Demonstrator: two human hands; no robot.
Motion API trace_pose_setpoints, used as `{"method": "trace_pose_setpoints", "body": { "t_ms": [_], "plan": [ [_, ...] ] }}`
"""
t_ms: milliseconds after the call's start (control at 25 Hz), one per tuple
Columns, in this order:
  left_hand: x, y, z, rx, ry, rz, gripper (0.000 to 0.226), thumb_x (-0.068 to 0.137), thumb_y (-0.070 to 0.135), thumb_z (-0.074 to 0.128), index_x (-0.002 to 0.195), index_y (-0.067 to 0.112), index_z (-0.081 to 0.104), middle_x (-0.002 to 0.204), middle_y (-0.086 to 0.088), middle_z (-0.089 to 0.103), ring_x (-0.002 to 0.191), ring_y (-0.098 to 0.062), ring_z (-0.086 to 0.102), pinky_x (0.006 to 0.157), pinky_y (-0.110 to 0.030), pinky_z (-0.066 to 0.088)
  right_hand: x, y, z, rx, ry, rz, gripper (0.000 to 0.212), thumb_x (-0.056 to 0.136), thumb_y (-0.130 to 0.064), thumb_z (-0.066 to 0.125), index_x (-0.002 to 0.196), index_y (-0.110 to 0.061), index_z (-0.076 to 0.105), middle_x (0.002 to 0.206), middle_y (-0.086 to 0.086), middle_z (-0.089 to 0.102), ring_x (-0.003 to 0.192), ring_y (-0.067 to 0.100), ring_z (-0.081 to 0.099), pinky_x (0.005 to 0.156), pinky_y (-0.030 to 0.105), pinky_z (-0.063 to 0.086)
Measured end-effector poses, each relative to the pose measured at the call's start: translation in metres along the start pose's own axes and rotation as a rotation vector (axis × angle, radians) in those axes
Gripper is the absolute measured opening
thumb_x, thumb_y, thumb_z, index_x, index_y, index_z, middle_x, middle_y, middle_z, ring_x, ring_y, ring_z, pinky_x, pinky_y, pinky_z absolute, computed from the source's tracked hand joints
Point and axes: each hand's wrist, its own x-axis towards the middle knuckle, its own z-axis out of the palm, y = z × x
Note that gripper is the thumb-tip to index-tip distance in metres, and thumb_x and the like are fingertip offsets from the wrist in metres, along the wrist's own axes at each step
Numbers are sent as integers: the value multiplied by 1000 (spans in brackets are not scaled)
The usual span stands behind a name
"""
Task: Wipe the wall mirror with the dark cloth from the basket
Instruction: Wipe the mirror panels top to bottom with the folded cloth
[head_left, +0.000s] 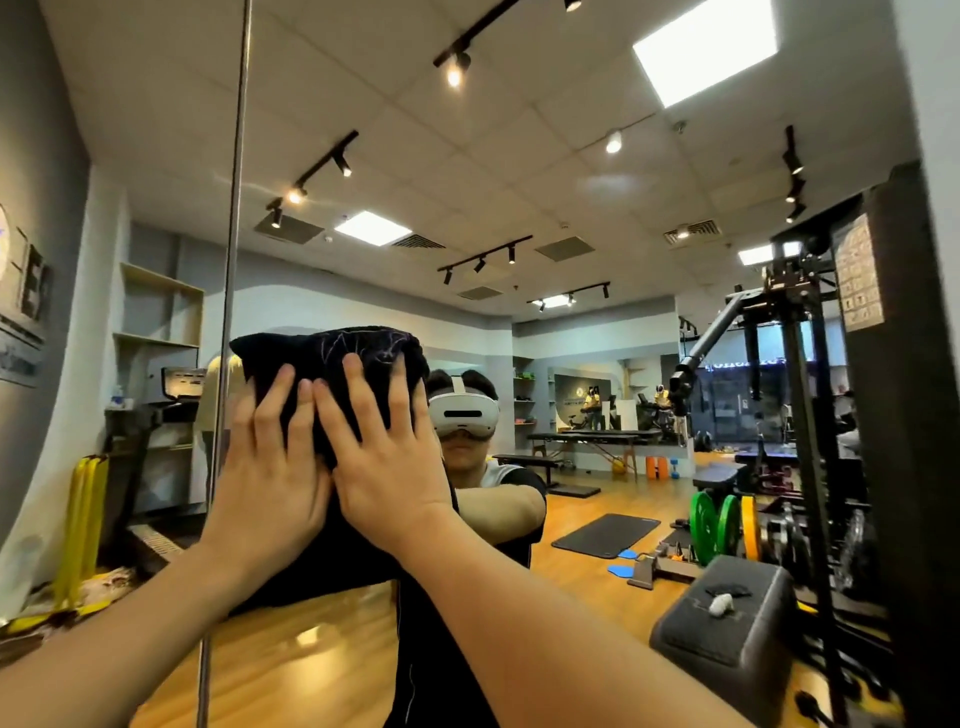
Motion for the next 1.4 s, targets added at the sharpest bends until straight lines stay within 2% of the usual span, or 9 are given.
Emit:
{"method": "trace_pose_setpoints", "body": {
  "t_ms": [320,560,640,760,800,960,1040,1200,1400],
  "plan": [
    [42,113,44,-17,44,27,69,103,35,21,153,-13,23,156,-37,23,146,-55,22,118,-68,17,-46,122,-15,44,93,39,67,96,-34,53,159,-19,34,168,16,23,151,52,11,123,62,19],
    [82,226,67,-141,179,15,68,99,34,35,154,-7,26,157,-33,22,142,-60,20,119,-69,11,-88,231,-39,6,92,57,63,99,-35,50,159,-18,37,167,18,24,151,53,17,121,62,21],
    [95,264,76,-158,187,21,68,99,32,38,154,-7,25,158,-32,22,143,-60,19,120,-68,9,-102,268,-44,-22,55,67,61,103,-37,39,161,-18,32,168,16,22,153,51,16,122,61,19],
    [111,315,86,-169,196,28,69,99,33,39,155,-5,24,160,-31,21,145,-59,16,122,-66,4,-122,318,-52,-124,-52,41,65,105,-44,8,163,-18,19,170,11,19,158,41,7,125,59,9],
    [115,332,89,-173,204,33,69,99,33,39,155,-5,23,160,-31,21,145,-59,15,122,-65,3,-130,335,-55,-135,-53,40,66,104,-44,6,163,-17,20,169,11,21,158,39,7,125,58,8],
    [134,393,100,-189,201,56,70,99,33,39,156,-3,22,162,-29,20,146,-58,15,123,-63,2,-160,387,-73,-83,109,35,59,104,-31,27,157,-6,38,163,15,36,154,40,24,122,63,18],
    [141,419,105,-186,194,64,69,99,33,35,156,-4,21,162,-29,19,146,-58,15,122,-65,4,-173,407,-80,-88,206,-13,56,100,-24,36,151,-1,43,159,11,38,151,41,32,120,67,23],
    [155,472,116,-195,174,82,71,101,35,30,158,-2,13,164,-27,11,148,-56,9,122,-65,5,-198,456,-89,-149,197,6,57,98,-19,40,150,0,45,158,13,43,151,39,32,119,65,25],
    [166,527,125,-217,167,103,73,99,33,37,158,-3,13,164,-27,11,148,-56,12,122,-65,8,-228,502,-95,-150,225,73,64,89,-6,67,149,0,46,160,6,24,153,33,24,119,63,26]
  ]
}}
